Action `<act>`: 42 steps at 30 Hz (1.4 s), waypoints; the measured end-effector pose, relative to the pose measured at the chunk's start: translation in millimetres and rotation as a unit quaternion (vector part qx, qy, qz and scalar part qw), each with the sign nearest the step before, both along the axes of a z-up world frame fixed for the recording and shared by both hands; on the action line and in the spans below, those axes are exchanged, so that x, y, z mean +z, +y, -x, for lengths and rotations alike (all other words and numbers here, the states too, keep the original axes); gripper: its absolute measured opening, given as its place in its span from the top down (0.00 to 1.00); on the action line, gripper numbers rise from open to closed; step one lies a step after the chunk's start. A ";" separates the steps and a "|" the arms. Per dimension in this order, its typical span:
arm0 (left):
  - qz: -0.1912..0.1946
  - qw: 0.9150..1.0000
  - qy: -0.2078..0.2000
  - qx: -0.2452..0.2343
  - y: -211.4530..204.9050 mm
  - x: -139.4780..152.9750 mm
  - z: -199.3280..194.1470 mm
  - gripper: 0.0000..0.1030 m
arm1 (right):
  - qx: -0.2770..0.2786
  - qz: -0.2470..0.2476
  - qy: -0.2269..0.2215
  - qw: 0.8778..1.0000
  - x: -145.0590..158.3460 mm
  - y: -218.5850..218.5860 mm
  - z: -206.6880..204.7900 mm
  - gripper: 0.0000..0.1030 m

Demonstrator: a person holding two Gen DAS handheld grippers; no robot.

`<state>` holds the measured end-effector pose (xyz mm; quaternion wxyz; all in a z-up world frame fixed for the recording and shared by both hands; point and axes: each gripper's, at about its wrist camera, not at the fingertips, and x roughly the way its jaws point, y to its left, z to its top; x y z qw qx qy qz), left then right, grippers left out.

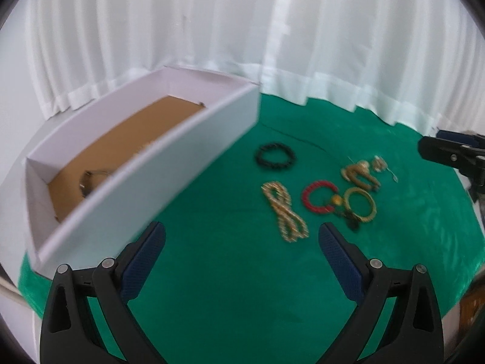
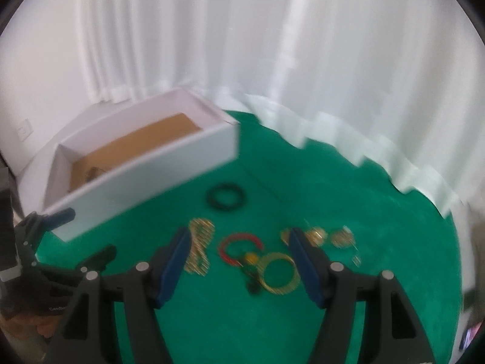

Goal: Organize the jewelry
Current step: 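Withdraw both open tools from the box back over the table, then grasp the gold bead necklace with left tool while right tool grasps the black tassel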

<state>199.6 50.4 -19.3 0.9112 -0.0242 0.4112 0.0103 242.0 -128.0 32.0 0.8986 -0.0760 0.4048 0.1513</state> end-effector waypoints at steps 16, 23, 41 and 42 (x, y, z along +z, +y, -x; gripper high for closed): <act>-0.018 0.996 0.080 -0.021 -38.6 -73.1 24.8 0.02 | -0.099 -0.067 0.071 0.990 -117.4 -78.4 53.0 0.34; 0.014 0.995 0.102 -0.012 -29.6 -81.6 20.0 0.02 | -0.079 -0.075 0.072 0.991 -125.0 -66.3 56.9 0.34; 0.003 0.991 0.129 -0.021 -26.7 -83.7 -12.3 0.02 | -0.018 -0.082 0.112 0.990 -140.4 -26.7 28.4 0.34; 0.000 0.990 0.139 -0.030 -27.7 -85.2 -19.7 0.02 | -0.016 -0.086 0.125 0.988 -142.5 -24.8 22.7 0.34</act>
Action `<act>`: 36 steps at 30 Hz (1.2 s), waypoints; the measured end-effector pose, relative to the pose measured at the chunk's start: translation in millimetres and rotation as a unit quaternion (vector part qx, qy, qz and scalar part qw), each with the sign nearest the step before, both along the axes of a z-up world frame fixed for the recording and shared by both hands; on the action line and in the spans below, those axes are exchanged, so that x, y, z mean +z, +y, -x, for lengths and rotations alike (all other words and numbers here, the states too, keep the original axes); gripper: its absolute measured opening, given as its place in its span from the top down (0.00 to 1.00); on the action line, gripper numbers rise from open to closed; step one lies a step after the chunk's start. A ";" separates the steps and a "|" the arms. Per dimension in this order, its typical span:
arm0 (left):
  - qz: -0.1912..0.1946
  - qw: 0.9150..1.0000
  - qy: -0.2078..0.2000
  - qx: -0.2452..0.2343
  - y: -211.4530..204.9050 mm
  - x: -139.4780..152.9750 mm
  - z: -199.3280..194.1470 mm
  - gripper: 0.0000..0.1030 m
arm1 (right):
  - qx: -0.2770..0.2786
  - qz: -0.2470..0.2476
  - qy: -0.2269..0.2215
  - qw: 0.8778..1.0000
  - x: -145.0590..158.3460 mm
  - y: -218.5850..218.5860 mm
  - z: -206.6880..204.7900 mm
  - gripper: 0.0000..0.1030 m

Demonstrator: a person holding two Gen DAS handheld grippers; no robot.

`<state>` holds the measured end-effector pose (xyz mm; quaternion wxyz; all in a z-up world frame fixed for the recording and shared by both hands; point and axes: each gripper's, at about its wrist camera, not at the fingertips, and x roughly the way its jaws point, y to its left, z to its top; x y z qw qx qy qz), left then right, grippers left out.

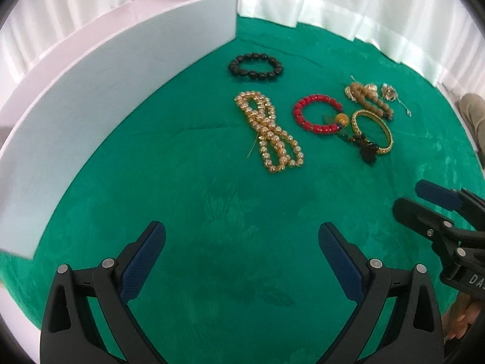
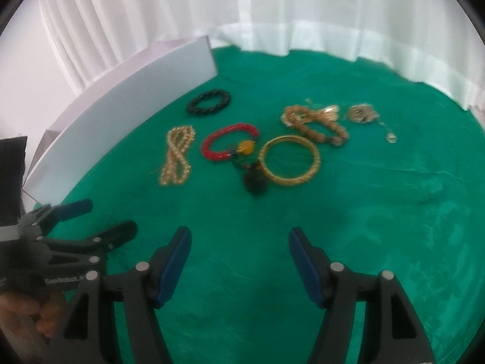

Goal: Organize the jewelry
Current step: 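Grasp the gold bead necklace with left tool while right tool grasps the black tassel, then lift the necklace with left tool while right tool carries the tassel toward the box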

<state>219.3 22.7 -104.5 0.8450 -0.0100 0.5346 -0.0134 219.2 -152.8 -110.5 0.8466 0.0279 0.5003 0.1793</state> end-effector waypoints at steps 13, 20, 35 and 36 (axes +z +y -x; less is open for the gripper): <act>0.062 0.995 0.069 0.031 26.7 -2.9 -109.0 0.07 | -0.055 -0.043 0.132 0.989 -24.7 -0.2 -90.2 0.34; 0.032 0.995 0.086 0.038 13.4 -16.9 -124.2 0.25 | -0.060 -0.038 0.140 0.988 -27.2 8.7 -98.9 0.41; 0.058 0.997 0.051 0.012 10.5 -4.2 -101.8 0.91 | -0.045 0.009 0.098 0.994 -17.2 10.1 -86.1 0.88; 0.061 0.997 0.049 0.009 13.4 -2.2 -97.9 0.92 | -0.043 0.003 0.096 0.994 -13.8 7.4 -81.9 0.90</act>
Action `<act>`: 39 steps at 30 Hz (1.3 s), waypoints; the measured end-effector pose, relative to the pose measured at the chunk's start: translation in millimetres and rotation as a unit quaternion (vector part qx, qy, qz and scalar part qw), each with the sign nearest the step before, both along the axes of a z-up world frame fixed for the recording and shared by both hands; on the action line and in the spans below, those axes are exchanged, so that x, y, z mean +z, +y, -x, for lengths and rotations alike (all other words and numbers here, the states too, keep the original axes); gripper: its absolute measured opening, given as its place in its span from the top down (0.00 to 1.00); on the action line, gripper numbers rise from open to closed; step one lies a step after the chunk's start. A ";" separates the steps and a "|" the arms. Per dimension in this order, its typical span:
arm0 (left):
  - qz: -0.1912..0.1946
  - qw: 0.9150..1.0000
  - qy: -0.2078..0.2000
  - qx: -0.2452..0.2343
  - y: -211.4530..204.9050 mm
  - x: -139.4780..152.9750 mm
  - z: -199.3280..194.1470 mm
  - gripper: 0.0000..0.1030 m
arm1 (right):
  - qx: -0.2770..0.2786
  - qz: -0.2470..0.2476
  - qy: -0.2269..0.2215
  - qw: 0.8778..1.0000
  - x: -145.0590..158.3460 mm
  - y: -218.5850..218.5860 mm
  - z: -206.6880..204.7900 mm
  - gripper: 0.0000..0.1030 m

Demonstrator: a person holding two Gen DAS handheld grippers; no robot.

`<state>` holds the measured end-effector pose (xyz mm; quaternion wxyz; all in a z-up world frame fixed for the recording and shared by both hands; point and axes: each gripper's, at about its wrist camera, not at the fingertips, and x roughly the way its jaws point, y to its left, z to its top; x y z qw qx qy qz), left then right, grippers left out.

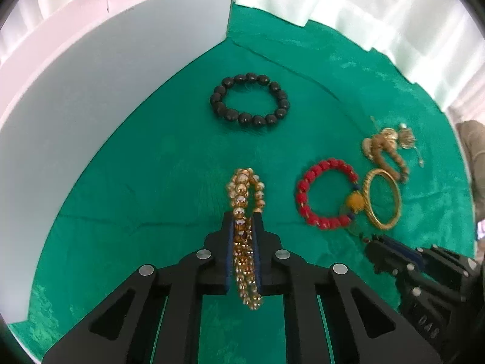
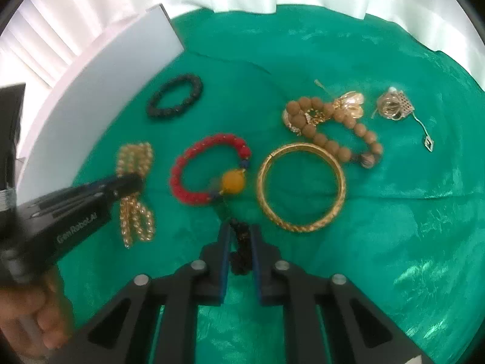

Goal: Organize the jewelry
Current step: 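Lift the necklace with left tool while right tool carries the tassel toward the box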

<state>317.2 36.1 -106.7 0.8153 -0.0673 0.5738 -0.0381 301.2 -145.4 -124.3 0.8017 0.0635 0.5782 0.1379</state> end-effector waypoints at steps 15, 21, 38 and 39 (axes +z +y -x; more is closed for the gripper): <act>0.078 0.997 -0.026 0.001 35.2 39.7 65.6 0.95 | 0.021 -0.050 -0.035 0.998 38.5 -10.5 51.1 0.91; 0.089 0.995 -0.041 -0.012 39.0 66.5 86.7 0.95 | 0.035 -0.057 -0.054 0.996 60.8 -10.3 63.5 0.91; 0.095 0.989 -0.110 -0.029 43.8 148.8 123.6 0.95 | 0.100 -0.073 -0.112 0.986 125.5 21.3 87.2 0.91; 0.093 0.989 -0.112 -0.029 44.9 153.3 124.6 0.95 | 0.106 -0.073 -0.117 0.985 131.0 24.3 88.0 0.91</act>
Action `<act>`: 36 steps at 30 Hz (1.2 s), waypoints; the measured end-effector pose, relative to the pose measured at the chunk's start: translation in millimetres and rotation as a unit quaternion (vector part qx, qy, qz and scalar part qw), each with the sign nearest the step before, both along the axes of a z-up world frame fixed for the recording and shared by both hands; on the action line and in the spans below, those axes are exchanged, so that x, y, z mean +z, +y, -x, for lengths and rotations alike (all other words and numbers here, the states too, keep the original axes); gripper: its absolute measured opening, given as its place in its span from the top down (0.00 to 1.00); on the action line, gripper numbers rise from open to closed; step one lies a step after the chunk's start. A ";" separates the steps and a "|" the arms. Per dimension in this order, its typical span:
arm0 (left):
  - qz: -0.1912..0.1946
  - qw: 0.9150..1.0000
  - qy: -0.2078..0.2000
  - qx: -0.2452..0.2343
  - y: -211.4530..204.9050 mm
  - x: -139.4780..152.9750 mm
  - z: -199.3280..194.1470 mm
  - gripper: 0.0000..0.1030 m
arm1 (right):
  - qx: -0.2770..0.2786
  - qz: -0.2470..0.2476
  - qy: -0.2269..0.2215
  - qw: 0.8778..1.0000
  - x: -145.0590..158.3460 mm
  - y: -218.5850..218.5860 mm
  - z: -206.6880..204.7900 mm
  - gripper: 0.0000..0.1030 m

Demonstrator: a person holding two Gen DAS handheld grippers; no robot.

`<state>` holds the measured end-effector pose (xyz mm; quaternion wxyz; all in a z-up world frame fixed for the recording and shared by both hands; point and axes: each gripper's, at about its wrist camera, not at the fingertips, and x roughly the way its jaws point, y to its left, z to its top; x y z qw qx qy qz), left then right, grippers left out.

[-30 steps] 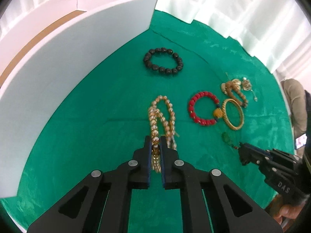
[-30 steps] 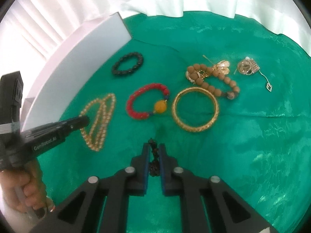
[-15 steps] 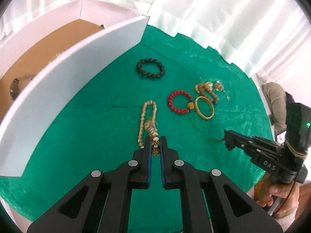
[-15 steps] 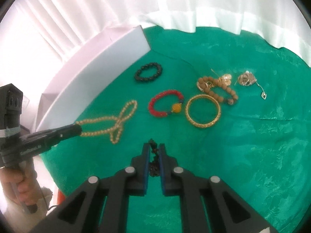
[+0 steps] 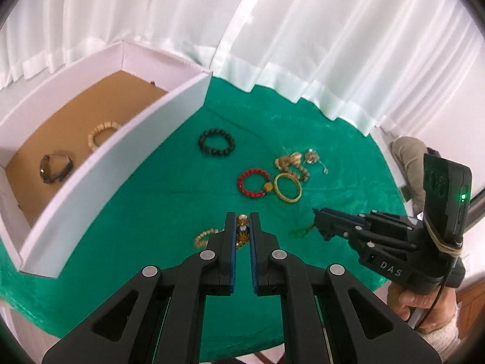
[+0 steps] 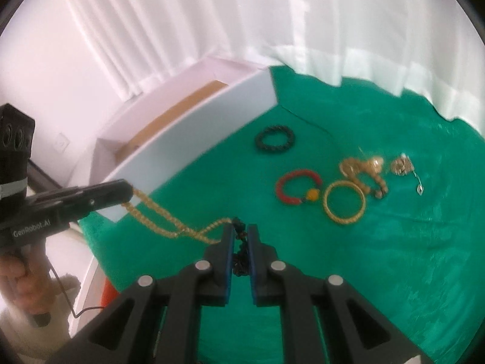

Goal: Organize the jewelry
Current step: 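Lift the necklace with left tool while right tool carries the tassel toward the box, then open left tool over the box while right tool drops the tassel inside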

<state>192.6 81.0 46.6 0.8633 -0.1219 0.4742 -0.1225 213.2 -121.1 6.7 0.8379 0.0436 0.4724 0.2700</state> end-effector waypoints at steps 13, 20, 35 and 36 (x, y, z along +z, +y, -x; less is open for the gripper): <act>0.020 0.999 -0.025 0.022 43.2 77.9 7.6 0.95 | 0.069 -0.001 -0.055 0.996 74.2 50.9 -19.4 0.91; 0.031 0.998 -0.042 0.045 87.4 133.7 -2.5 0.95 | 0.107 0.004 -0.079 0.991 118.0 95.3 -39.3 0.91; -0.040 0.979 -0.099 0.172 198.9 187.0 -80.9 0.95 | 0.163 0.024 -0.127 0.978 166.9 223.1 -129.9 0.91; -0.044 0.978 -0.097 0.178 205.0 182.9 -86.1 0.95 | 0.164 0.023 -0.126 0.978 164.9 230.4 -136.9 0.91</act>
